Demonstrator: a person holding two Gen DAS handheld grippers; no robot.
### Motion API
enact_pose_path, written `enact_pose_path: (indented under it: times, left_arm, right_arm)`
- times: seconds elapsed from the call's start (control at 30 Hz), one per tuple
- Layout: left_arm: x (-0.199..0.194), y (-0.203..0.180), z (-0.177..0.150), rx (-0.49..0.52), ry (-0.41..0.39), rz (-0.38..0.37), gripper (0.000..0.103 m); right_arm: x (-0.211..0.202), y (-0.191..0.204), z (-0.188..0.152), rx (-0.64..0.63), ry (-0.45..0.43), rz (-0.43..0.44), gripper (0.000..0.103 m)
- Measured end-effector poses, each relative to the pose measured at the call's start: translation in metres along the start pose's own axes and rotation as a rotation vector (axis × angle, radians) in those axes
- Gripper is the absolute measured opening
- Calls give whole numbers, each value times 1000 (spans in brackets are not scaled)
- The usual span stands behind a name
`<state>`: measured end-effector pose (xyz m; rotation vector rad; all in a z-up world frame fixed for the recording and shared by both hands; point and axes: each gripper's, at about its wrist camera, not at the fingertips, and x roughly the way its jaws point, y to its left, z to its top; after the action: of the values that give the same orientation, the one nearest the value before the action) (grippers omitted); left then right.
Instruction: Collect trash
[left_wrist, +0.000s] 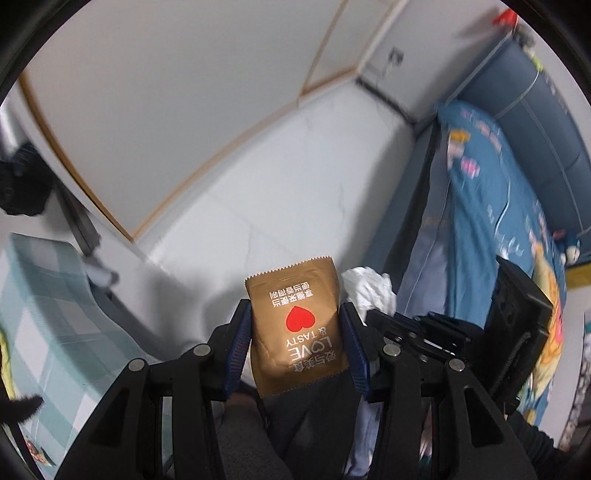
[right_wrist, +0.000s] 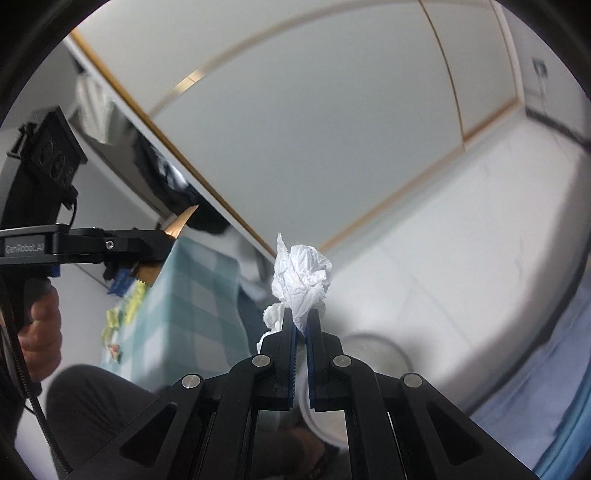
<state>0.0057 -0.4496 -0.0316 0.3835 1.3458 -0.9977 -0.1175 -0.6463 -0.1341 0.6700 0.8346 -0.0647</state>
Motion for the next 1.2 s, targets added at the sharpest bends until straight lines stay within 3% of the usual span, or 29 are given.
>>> enact_pose_path:
  times: [0.07, 0.2, 0.5, 0.67, 0.87, 0.97, 1.2]
  left_arm:
    - [16, -2, 1, 24, 44, 44, 42]
    - [48, -4, 3, 46, 147, 31, 42]
    - [122, 27, 4, -7, 388, -7, 42]
    - [155, 36, -1, 46, 467, 8, 42]
    - [188, 47, -8, 32, 565, -46, 42]
    - [199, 48, -6, 37, 590, -21, 42]
    - [218, 55, -9, 25, 640, -48, 44]
  right_arm:
    - [19, -14, -9, 43, 63, -18, 4]
    - [46, -31, -26, 92, 130, -41, 4]
    - [82, -45, -53, 170, 256, -69, 4]
    - [98, -50, -71, 217, 318, -96, 4]
    - [115, -56, -86, 235, 393, -146, 5]
    - [127, -58, -93, 233, 440, -171, 5]
    - [131, -59, -95, 243, 470, -186, 8]
